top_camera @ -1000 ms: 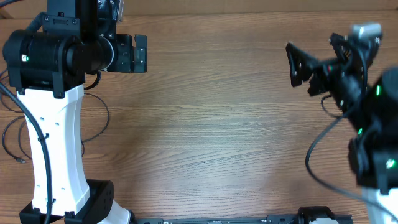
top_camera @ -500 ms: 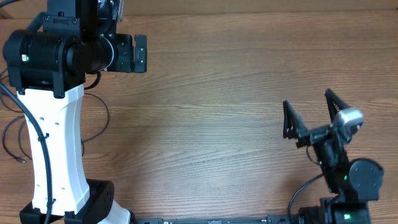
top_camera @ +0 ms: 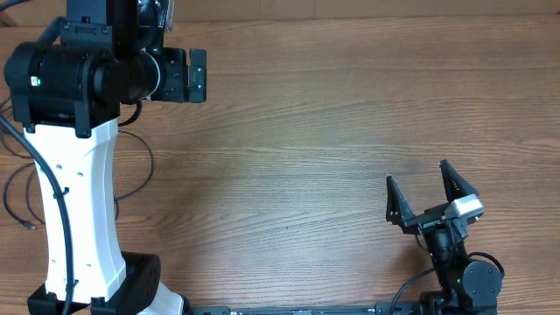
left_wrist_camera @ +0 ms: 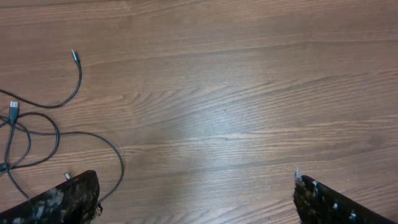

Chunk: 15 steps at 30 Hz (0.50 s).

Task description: Untangle cables

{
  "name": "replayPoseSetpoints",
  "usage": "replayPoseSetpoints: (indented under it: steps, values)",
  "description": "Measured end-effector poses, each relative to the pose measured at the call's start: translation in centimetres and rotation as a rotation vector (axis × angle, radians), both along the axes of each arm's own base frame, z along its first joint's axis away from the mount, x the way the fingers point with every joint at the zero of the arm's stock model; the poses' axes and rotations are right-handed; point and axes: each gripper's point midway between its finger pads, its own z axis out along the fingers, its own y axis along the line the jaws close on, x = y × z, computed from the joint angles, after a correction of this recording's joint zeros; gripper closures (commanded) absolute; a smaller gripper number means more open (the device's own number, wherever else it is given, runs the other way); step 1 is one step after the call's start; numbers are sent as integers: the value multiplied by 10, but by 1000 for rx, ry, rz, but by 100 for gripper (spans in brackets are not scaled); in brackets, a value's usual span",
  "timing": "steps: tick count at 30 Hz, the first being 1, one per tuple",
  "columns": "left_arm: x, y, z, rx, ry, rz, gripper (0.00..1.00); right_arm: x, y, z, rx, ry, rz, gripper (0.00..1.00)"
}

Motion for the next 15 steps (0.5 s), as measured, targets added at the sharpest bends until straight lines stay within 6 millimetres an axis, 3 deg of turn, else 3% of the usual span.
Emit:
replayPoseSetpoints:
  steps: [4, 12, 15]
  values:
    - [0, 0, 0, 0, 1, 0, 0, -1, 2, -2, 0, 6, 7, 0]
    - [0, 0, 0, 0, 0, 0, 0, 3, 6, -48, 1, 203, 31, 0]
    - [0, 0, 0, 0, 1, 0, 0, 2, 7, -54, 6, 229, 35, 0]
